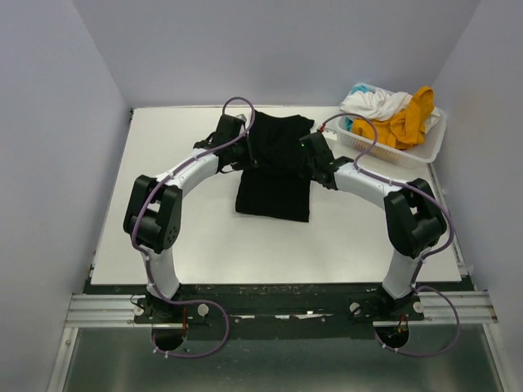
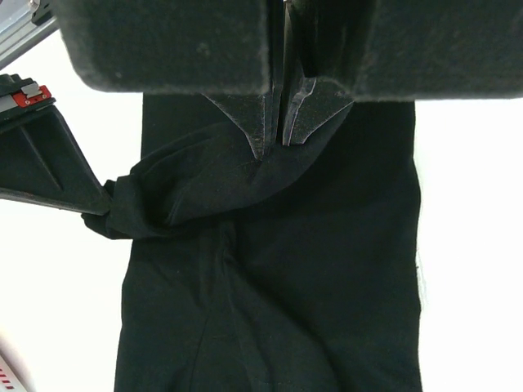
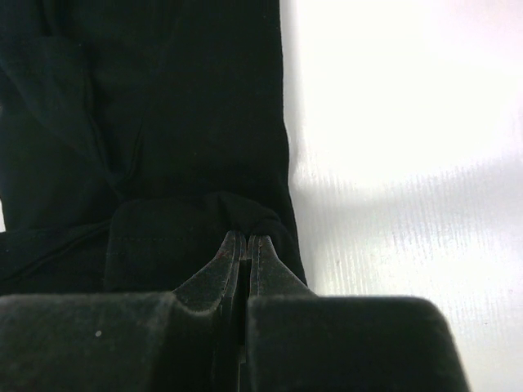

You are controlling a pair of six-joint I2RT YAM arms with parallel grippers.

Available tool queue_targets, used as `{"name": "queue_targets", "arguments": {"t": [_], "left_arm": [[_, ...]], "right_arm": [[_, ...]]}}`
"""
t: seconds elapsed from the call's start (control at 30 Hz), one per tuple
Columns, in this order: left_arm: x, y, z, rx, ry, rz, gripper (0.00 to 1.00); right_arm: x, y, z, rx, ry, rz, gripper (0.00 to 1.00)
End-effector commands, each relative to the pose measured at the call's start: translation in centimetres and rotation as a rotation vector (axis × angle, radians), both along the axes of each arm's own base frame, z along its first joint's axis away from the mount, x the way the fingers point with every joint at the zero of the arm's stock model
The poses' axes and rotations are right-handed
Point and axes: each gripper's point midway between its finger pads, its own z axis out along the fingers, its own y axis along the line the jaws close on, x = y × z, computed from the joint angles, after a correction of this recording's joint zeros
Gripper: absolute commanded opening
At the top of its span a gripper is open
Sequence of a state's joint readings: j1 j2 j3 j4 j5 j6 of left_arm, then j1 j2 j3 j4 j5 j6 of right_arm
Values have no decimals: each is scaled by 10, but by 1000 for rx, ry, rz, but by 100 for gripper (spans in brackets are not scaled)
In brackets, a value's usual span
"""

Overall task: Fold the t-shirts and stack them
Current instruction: Fold the folded rectangular tshirt in 1/3 of the way

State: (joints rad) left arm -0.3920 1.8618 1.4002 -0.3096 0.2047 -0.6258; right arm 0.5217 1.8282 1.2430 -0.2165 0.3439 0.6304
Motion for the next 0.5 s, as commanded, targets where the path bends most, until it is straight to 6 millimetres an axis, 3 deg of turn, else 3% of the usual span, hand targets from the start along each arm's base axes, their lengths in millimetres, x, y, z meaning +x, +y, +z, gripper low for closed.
{"name": "queue_targets", "arguments": {"t": [0.0, 0.13, 0.23, 0.33, 0.37, 0.47], "left_arm": [[17, -6, 4, -19, -34, -31, 0], [24, -2, -3, -3, -18, -6, 5], [28, 0, -3, 11, -10, -8, 29], [27, 3, 8, 32, 10, -11, 79], [27, 5, 16, 32, -6, -7, 95], [16, 12, 42, 26, -67, 2, 99]], "right_arm": [[21, -9, 9, -49, -55, -42, 1], [28, 1, -11, -41, -14, -6, 1], [35, 2, -21, -47, 1, -18, 14], [44, 4, -8, -44, -6, -42, 53], [45, 3, 1, -38, -21, -54, 60], [43, -1, 29, -11, -71, -81, 100]]}}
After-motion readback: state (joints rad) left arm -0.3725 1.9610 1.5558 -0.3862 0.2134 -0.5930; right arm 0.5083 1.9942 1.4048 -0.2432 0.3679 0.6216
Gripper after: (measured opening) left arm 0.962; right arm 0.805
